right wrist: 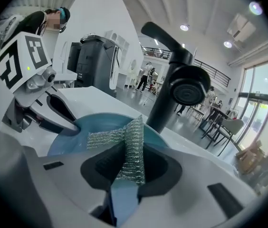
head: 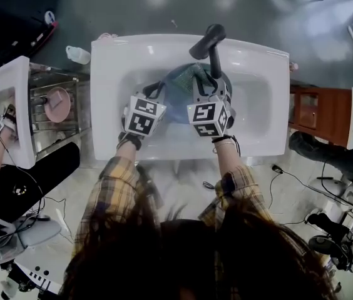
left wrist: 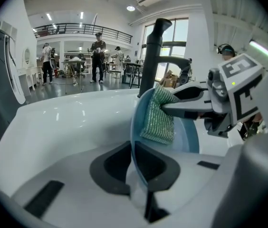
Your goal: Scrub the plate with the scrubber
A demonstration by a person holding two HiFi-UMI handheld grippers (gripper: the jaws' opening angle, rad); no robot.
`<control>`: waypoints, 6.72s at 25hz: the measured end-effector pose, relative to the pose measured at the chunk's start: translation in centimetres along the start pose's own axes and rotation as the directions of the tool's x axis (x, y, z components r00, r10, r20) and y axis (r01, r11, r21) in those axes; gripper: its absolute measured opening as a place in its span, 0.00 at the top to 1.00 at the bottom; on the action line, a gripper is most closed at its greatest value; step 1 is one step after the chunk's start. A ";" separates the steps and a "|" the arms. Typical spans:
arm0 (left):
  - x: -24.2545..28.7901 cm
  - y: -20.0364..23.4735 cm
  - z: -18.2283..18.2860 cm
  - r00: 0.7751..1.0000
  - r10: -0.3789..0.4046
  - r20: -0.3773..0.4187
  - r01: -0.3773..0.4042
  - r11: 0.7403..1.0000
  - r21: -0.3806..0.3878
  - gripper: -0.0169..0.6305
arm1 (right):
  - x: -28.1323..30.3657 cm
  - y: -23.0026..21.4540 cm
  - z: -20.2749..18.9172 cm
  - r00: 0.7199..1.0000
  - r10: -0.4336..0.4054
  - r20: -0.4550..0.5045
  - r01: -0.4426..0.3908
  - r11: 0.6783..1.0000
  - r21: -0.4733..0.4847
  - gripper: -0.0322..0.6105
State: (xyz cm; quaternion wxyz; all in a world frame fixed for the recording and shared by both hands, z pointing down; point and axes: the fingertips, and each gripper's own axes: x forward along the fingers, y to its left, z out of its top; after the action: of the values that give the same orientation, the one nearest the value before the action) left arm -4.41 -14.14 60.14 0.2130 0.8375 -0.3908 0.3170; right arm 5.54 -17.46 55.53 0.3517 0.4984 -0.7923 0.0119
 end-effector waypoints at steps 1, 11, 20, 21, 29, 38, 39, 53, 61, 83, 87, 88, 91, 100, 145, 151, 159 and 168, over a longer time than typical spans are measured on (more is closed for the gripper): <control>0.0 0.1 -0.1 1.000 0.001 0.000 -0.001 1.000 -0.001 0.93 | 0.1 0.4 0.1 1.000 0.004 -0.004 -0.004 1.000 -0.012 0.80; 0.2 0.1 -0.1 1.000 0.005 -0.003 -0.005 1.000 -0.011 0.93 | 0.4 2.9 0.6 0.998 0.046 -0.050 -0.051 0.994 -0.096 0.80; 0.5 0.6 -0.5 1.000 0.000 0.000 0.000 0.999 -0.032 0.93 | 0.2 4.2 -0.6 0.993 0.088 -0.083 -0.100 0.984 -0.150 0.80; 0.5 0.7 -0.5 1.000 -0.001 0.001 0.001 0.999 -0.033 0.93 | 0.1 4.6 -0.8 0.991 0.097 -0.090 -0.111 0.980 -0.165 0.80; 0.6 0.7 -0.6 1.000 0.004 -0.018 -0.005 0.999 -0.032 0.93 | -0.3 7.3 -2.6 0.972 0.165 -0.170 -0.209 0.935 -0.287 0.80; 0.7 0.2 -0.7 0.999 -0.009 -0.039 0.009 1.000 -0.015 0.93 | -2.0 7.5 -7.2 0.936 0.196 -0.292 -0.295 0.889 -0.349 0.80; 0.8 0.2 -0.7 0.999 -0.009 -0.044 0.008 1.000 -0.006 0.93 | -2.2 7.2 -7.7 0.934 0.194 -0.301 -0.297 0.889 -0.348 0.80; 1.0 -0.2 -1.1 0.996 -0.022 -0.086 0.029 0.996 0.085 0.92 | -3.9 0.9 -9.1 0.946 0.087 -0.311 -0.213 0.894 -0.395 0.80; 1.0 -0.4 -1.4 0.993 -0.049 -0.104 0.058 0.994 0.088 0.92 | -3.6 -3.5 -6.5 0.964 -0.006 -0.268 -0.112 0.899 -0.423 0.80; 0.9 -1.1 -2.0 0.990 -0.060 -0.124 0.072 0.993 0.092 0.91 | 0.2 0.0 0.9 0.994 -0.065 -0.086 0.022 0.905 -0.426 0.79; 0.9 -1.2 -2.0 0.991 -0.060 -0.122 0.071 0.993 0.091 0.91 | 0.6 1.9 1.5 0.996 -0.029 -0.083 -0.011 0.892 -0.451 0.80; 0.9 -1.1 -2.0 0.991 -0.060 -0.122 0.071 0.993 0.090 0.91 | 0.7 2.2 1.5 0.996 -0.019 -0.086 -0.022 0.890 -0.455 0.80; 1.0 -1.2 -2.0 0.990 -0.062 -0.125 0.074 0.993 0.092 0.91 | 1.0 3.8 1.4 0.993 0.023 -0.114 -0.075 0.874 -0.481 0.80; 1.3 -1.2 -2.6 0.988 -0.074 -0.137 0.086 0.993 0.082 0.91 | 1.3 7.5 0.2 0.977 0.092 -0.195 -0.183 0.829 -0.529 0.80; 1.3 -1.7 -3.7 0.975 -0.103 -0.199 0.124 0.987 0.098 0.87 | -3.4 -2.8 -7.5 0.955 0.010 -0.296 -0.169 0.837 -0.520 0.79; 1.3 -1.7 -3.6 0.973 -0.098 -0.207 0.120 0.988 0.096 0.87 | -2.4 -4.0 -4.7 0.972 -0.042 -0.229 -0.085 0.852 -0.516 0.79; 1.3 -1.9 -3.7 0.974 -0.088 -0.209 0.109 0.990 0.092 0.87 | -0.7 -3.1 -2.0 0.984 -0.084 -0.159 0.010 0.908 -0.418 0.79; 1.5 -2.0 -3.7 0.973 -0.070 -0.222 0.094 0.991 0.100 0.87 | 0.8 0.8 0.6 0.992 -0.045 -0.116 -0.008 0.907 -0.422 0.80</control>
State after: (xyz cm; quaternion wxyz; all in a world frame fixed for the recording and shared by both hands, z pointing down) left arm -3.44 -11.42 63.57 0.2212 0.8236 -0.3122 0.4187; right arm 4.37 -17.89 55.78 0.4991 0.4166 -0.7483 -0.1321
